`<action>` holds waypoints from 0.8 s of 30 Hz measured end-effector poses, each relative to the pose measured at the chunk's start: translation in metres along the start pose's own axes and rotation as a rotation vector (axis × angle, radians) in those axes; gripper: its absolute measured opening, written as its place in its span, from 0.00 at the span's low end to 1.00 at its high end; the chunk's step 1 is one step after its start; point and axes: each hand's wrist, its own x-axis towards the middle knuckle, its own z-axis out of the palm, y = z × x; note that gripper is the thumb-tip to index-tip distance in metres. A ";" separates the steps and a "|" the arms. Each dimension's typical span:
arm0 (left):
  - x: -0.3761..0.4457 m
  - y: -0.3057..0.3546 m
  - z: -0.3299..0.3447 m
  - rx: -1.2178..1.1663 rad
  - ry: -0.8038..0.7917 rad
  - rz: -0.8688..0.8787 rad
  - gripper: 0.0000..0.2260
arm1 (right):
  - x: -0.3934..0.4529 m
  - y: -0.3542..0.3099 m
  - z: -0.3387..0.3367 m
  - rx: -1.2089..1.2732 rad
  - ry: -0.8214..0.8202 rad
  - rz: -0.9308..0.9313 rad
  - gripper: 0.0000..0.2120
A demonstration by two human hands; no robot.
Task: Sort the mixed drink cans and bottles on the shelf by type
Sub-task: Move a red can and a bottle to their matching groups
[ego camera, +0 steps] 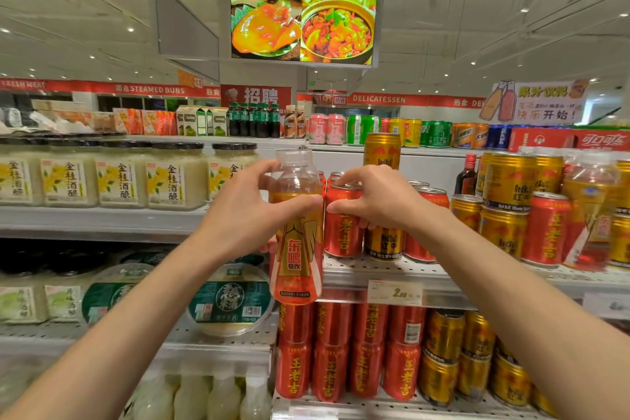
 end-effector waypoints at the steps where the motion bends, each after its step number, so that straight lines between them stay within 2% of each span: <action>1: -0.001 0.000 -0.001 -0.009 0.000 0.000 0.38 | -0.002 -0.001 0.002 -0.009 0.025 -0.016 0.30; 5: -0.004 0.001 -0.003 -0.036 0.006 -0.003 0.31 | -0.008 0.000 0.005 -0.043 0.069 -0.070 0.27; 10: -0.007 0.005 -0.002 -0.082 0.012 -0.020 0.29 | -0.024 0.008 -0.004 0.226 0.064 0.001 0.23; 14: -0.008 0.010 0.004 -0.176 0.009 -0.063 0.25 | -0.046 0.014 -0.013 0.390 0.072 0.032 0.17; 18: -0.009 0.014 0.012 -0.268 0.017 -0.115 0.27 | -0.069 0.016 -0.009 0.513 0.050 0.032 0.13; 20: -0.010 0.018 0.017 -0.339 0.030 -0.138 0.25 | -0.081 0.017 -0.004 0.591 -0.029 0.032 0.16; 24: -0.018 0.025 0.033 -0.475 0.052 -0.175 0.20 | -0.105 0.019 0.008 0.598 -0.161 0.034 0.31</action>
